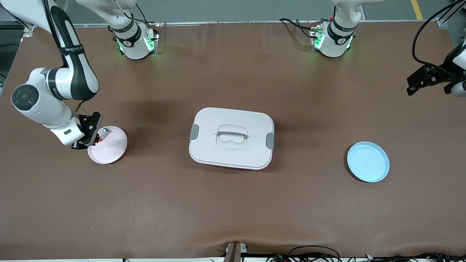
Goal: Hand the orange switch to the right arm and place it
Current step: 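Lower the held switch with the right gripper onto the pink plate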
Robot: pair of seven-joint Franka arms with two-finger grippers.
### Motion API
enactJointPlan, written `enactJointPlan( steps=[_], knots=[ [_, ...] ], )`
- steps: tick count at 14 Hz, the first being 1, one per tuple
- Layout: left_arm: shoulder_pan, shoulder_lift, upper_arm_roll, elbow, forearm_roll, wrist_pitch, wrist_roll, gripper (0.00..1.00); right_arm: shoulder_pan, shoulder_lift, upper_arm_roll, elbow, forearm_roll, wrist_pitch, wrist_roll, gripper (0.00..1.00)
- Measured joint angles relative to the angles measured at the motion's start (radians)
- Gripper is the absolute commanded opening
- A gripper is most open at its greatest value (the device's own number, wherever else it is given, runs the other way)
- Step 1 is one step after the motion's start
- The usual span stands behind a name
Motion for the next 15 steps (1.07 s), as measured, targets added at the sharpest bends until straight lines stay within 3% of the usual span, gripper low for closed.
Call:
enactJointPlan(
  steps=[15],
  knots=[
    [0.000,0.000,0.001,-0.001,-0.032,-0.010,0.000,1.00,0.018,0.165,0.000,-0.057,-0.015,0.162,-0.013,0.00]
  ],
)
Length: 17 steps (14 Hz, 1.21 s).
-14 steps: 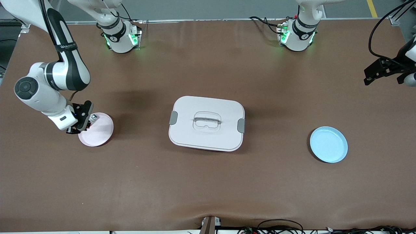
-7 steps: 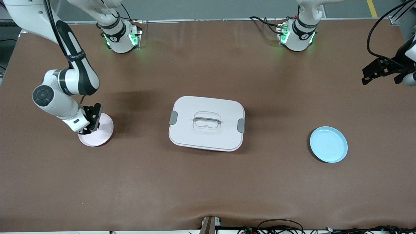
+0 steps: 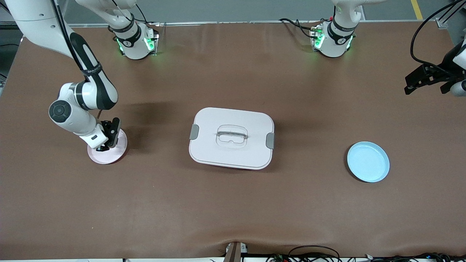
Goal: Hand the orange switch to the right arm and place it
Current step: 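Lower the held switch with the right gripper onto the pink plate, then open the right gripper to release the switch on the plate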
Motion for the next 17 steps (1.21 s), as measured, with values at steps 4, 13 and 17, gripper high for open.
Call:
enactJointPlan(
  steps=[4,13,17],
  knots=[
    [0.000,0.002,0.000,-0.006,0.000,0.000,0.000,1.00,0.000,0.024,0.000,-0.010,-0.010,0.035,0.000,0.01],
    [0.000,0.002,0.000,-0.007,0.000,0.000,0.000,1.00,0.000,0.038,-0.001,-0.014,-0.011,0.058,0.000,0.95],
    [0.000,0.002,0.000,-0.007,-0.011,0.000,0.000,1.00,0.000,0.037,-0.001,-0.013,-0.011,0.100,0.000,1.00]
  ],
)
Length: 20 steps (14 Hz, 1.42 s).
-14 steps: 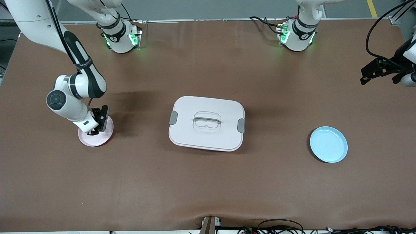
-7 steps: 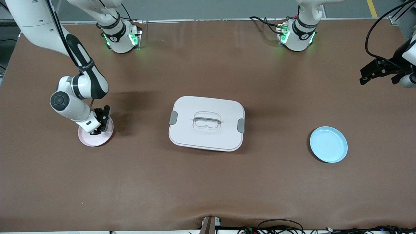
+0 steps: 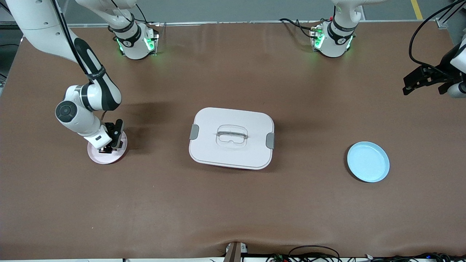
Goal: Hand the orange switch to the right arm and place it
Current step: 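Open the right gripper to release the switch on the plate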
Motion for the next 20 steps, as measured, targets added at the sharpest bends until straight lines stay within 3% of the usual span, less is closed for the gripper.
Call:
enactJointPlan(
  steps=[5,8,14,16,20],
  knots=[
    [0.000,-0.002,0.000,0.003,-0.007,0.000,0.000,1.00,0.000,-0.077,0.000,0.014,0.000,-0.070,0.070,1.00],
    [0.000,-0.002,0.000,0.003,-0.007,0.000,0.000,1.00,0.000,-0.134,0.000,0.015,-0.001,-0.133,0.379,1.00],
    [0.000,-0.002,0.000,0.003,-0.007,0.000,0.000,1.00,-0.001,-0.144,0.000,0.016,-0.004,-0.131,1.152,1.00],
    [0.000,-0.001,0.000,0.002,-0.007,-0.001,0.000,1.00,-0.001,-0.149,0.000,0.021,-0.004,-0.128,1.282,1.00],
    [0.000,-0.001,0.000,0.002,-0.007,-0.017,0.000,1.00,-0.001,-0.176,0.000,0.061,-0.003,-0.136,1.329,1.00]
  ],
)
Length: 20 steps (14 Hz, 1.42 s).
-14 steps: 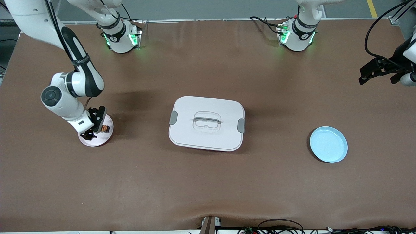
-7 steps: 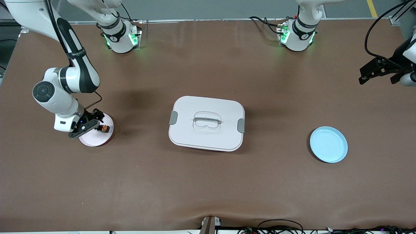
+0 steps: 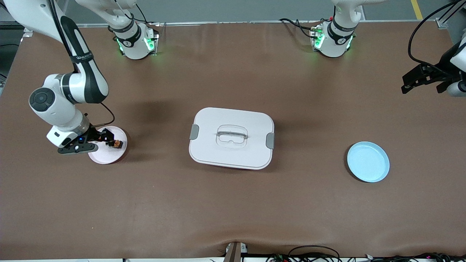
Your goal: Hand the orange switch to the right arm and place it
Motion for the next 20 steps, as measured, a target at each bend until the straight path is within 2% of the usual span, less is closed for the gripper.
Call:
enactJointPlan(
  steps=[2,5,7,11,13,17,20],
  knots=[
    [0.000,0.000,0.000,0.000,0.000,-0.002,0.000,1.00,0.000,-0.020,0.000,0.035,0.000,-0.037,0.004,1.00],
    [0.000,0.001,0.000,-0.003,0.000,-0.007,0.000,1.00,0.001,-0.055,0.003,0.114,0.037,-0.169,0.011,1.00],
    [0.000,0.001,0.000,-0.004,0.000,-0.012,0.000,1.00,0.001,-0.075,0.005,0.202,0.071,-0.322,0.011,1.00],
    [-0.001,0.001,0.000,-0.004,0.000,-0.019,0.000,1.00,0.001,-0.096,0.005,0.455,0.085,-0.667,0.012,1.00],
    [-0.003,0.001,-0.005,-0.004,0.000,-0.023,0.000,1.00,0.001,-0.100,0.006,0.567,0.088,-0.796,0.012,1.00],
    [-0.007,-0.016,-0.025,-0.007,0.000,-0.027,-0.001,1.00,0.001,-0.100,0.009,0.707,0.088,-0.946,0.012,1.00],
    [-0.007,-0.031,-0.026,-0.011,0.000,-0.029,-0.001,1.00,0.001,-0.100,0.009,0.739,0.088,-0.970,0.012,1.00]
  ],
)
